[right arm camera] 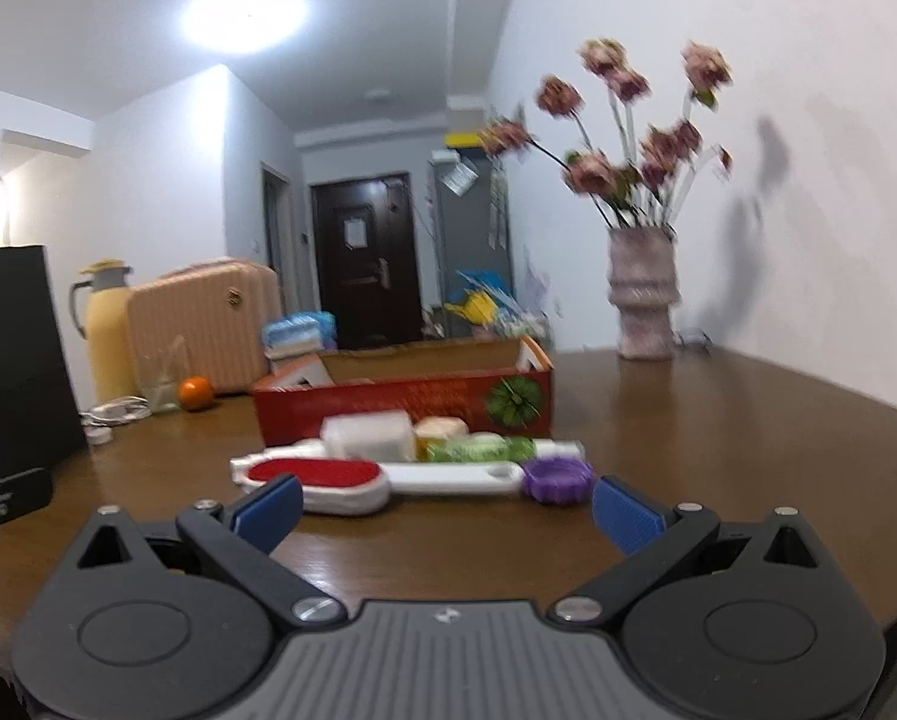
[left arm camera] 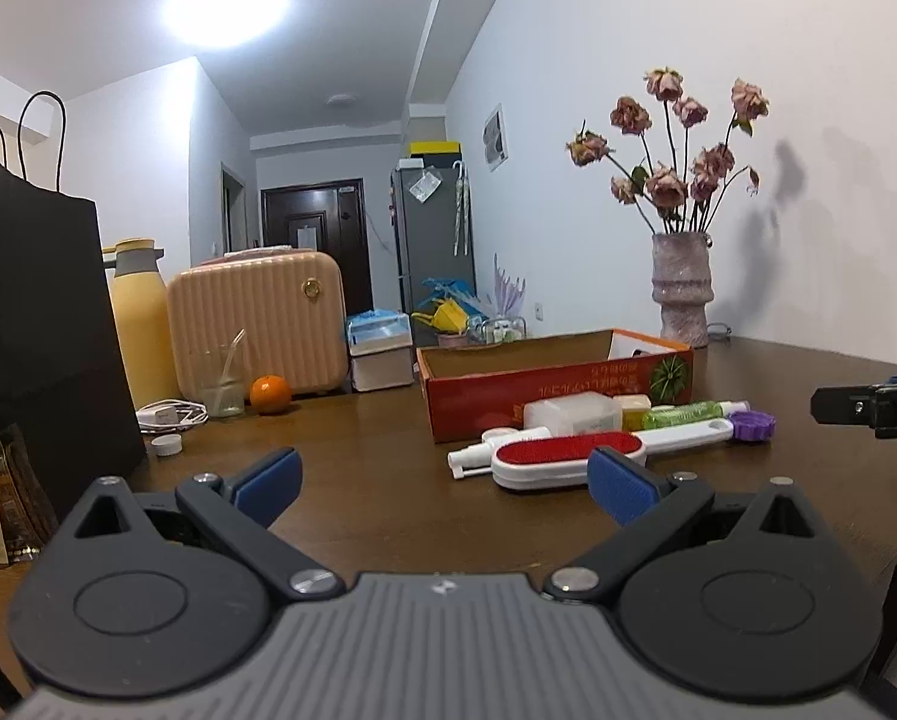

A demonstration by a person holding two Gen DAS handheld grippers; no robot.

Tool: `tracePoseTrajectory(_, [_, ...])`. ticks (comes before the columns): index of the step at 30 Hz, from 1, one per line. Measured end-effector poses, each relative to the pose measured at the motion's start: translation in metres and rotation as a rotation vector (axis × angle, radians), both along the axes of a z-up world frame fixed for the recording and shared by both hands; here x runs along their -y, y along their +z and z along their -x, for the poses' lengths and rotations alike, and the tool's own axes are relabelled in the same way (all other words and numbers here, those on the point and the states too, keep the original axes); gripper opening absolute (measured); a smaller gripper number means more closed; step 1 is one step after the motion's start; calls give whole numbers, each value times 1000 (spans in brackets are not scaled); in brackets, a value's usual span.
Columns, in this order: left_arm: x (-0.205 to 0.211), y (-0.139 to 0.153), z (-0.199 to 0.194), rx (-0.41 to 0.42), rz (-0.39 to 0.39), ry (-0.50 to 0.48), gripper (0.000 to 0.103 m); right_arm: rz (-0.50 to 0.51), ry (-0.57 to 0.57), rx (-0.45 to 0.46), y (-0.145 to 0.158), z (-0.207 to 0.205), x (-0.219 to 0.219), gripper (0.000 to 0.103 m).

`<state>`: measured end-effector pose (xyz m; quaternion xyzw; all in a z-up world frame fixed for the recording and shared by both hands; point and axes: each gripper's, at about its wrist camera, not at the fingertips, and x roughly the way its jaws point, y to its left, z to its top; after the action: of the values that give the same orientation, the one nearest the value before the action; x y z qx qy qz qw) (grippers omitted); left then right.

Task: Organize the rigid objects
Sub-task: 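Grasp the white round cap with the left gripper while the right gripper grasps the purple cap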

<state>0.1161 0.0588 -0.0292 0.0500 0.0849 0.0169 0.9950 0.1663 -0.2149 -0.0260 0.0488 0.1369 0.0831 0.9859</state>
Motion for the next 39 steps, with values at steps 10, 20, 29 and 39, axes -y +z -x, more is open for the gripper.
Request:
tracePoseTrajectory(10, [17,-10,-26,-80,13,-15,103,-24,-84,-122,-14,-18,23,103])
tracePoseTrajectory(20, [27,-15,-71,-171,28,1,103,10,-47,-236,-10,-58,30,103])
tracePoseTrajectory(29, [37,-7,-131,-213,10,-4,103,83,7,-226,-16,-101,39,103])
tracePoseTrajectory(39, [18,7,-241,-300,27,-20,99,18,29,-269,-18,-152,61,68])
